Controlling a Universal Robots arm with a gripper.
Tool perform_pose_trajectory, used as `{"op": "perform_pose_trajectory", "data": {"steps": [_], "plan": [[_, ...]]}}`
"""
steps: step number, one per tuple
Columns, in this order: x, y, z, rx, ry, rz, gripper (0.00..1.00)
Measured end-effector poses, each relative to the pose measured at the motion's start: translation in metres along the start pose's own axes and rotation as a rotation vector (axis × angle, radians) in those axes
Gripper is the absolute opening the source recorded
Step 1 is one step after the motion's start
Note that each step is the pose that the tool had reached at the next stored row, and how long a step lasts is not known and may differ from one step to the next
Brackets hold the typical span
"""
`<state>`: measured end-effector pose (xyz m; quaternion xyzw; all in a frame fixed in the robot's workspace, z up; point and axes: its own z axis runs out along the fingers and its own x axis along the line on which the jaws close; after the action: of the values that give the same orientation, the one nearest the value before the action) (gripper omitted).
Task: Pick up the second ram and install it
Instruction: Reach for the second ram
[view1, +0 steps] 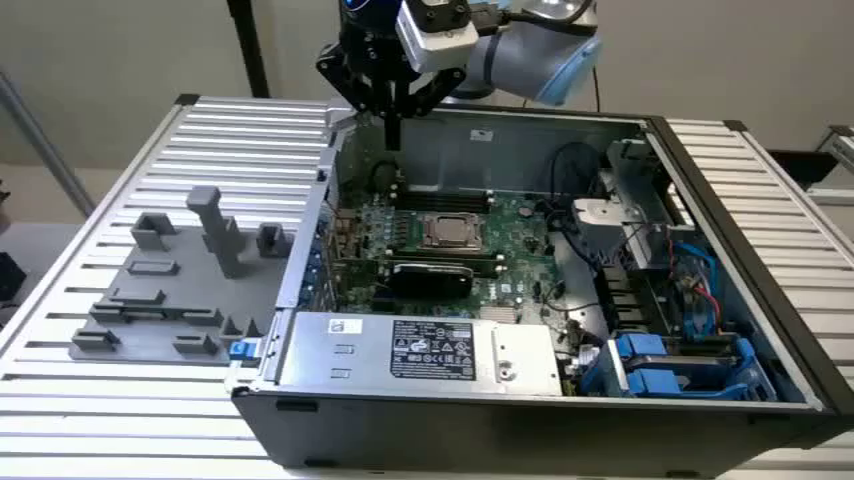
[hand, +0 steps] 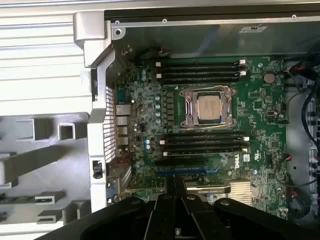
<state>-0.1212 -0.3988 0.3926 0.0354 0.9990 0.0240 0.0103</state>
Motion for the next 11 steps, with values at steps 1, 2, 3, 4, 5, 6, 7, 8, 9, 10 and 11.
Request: {"op": "perform_pose_trajectory", "data": {"steps": [1, 2, 3, 4, 5, 6, 7, 8, 9, 10, 11], "plan": [[0.0000, 0.0000, 0.0000, 0.0000, 0.0000, 0.000, 0.00], [0.0000, 0.0000, 0.0000, 0.0000, 0.0000, 0.000, 0.00], [0.0000, 0.0000, 0.0000, 0.0000, 0.0000, 0.000, 0.00], [0.0000, 0.0000, 0.0000, 0.0000, 0.0000, 0.000, 0.00], [0.0000, 0.0000, 0.0000, 0.0000, 0.0000, 0.000, 0.00], [0.0000, 0.0000, 0.0000, 0.0000, -0.0001, 0.000, 0.00], [0.0000, 0.0000, 0.0000, 0.0000, 0.0000, 0.000, 0.00], [0.0000, 0.0000, 0.0000, 0.0000, 0.0000, 0.000, 0.00], [0.0000, 0.0000, 0.0000, -0.0001, 0.0000, 0.000, 0.00], [0.0000, 0.0000, 0.0000, 0.0000, -0.0001, 0.000, 0.00], [0.0000, 0.0000, 0.0000, 0.0000, 0.0000, 0.000, 0.00]]}}
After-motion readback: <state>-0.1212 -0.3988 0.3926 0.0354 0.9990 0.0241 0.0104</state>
